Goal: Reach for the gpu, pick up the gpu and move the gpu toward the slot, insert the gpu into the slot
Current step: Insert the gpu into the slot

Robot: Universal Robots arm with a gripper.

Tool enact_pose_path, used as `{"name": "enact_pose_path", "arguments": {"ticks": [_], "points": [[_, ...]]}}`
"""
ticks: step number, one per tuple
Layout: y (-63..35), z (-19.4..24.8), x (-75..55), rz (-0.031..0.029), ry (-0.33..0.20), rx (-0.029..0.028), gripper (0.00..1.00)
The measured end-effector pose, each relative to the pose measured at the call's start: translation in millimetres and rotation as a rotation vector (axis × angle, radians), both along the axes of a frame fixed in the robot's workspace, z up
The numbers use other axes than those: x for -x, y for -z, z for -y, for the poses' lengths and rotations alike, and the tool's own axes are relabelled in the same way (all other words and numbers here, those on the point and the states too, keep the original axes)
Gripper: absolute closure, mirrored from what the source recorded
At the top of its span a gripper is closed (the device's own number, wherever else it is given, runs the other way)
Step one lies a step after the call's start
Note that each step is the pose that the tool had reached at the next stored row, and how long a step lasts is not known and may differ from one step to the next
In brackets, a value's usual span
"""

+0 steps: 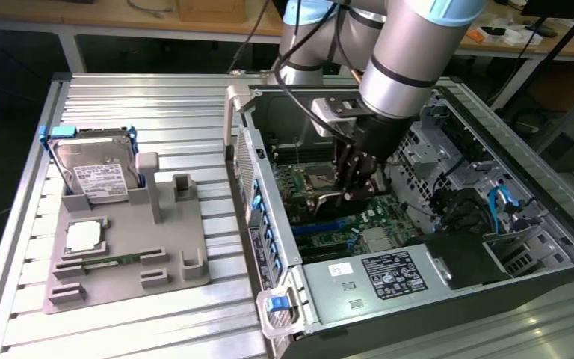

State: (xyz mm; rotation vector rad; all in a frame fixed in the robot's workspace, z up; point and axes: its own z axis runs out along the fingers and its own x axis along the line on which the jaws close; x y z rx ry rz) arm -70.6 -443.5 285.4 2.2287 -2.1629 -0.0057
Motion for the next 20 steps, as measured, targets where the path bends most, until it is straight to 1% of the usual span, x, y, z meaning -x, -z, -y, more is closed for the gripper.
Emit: {"name": "enact_pose_path", "arguments": {"ticks": [3,10,17,20], "points": [[2.9,0.0,0.4,0.0000,0.000,-0.0006,0.73],[6.2,0.0,3.6,0.0001,0.000,-0.0007,0.73],[6.8,0.1,5.6,0.0005,0.003,-0.0009,0.73],[6.8,0.5,4.6,-0.0003,0.007,-0.0034,0.73]]}}
